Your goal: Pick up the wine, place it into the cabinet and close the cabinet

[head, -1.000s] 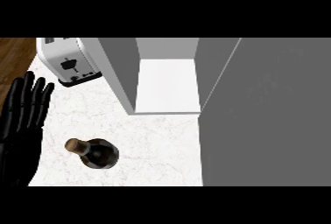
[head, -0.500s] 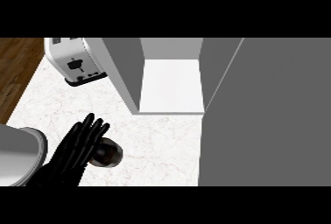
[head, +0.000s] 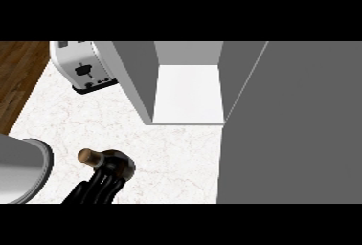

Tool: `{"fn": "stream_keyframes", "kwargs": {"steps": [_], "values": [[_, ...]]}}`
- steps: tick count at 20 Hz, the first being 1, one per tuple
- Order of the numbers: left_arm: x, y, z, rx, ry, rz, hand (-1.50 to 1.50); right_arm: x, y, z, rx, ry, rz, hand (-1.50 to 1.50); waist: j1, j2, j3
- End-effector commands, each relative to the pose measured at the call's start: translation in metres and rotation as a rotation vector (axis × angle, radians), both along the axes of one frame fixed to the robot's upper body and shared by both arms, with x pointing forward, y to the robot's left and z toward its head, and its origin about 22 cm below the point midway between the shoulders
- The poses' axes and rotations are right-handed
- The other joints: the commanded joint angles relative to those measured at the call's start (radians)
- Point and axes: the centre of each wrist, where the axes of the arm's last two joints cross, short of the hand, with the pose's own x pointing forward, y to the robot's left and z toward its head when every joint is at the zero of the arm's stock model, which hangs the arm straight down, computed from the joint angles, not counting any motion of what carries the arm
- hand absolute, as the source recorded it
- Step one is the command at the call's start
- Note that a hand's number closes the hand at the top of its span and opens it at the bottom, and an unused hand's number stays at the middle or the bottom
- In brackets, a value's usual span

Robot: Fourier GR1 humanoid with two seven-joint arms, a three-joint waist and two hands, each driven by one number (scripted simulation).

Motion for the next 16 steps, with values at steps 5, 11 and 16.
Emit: {"fn": "stream_keyframes", "kwargs": {"steps": [5, 11, 16], "values": [[-0.028, -0.011, 0.030, -0.064, -0.034, -0.016, -1.50, -0.011, -0.003, 0.025, 0.002, 0.001, 0.018, -1.50, 0.000, -0.001, 0.001], [-0.020, -0.006, 0.034, -0.067, 0.008, 0.015, -1.50, -0.011, 0.002, 0.032, 0.007, -0.007, 0.023, -1.50, -0.007, 0.002, 0.001], [-0.020, 0.006, 0.037, -0.049, 0.000, 0.055, -1.50, -0.016, 0.012, 0.039, 0.014, -0.017, -0.007, -1.50, -0.005, 0.001, 0.000]]}}
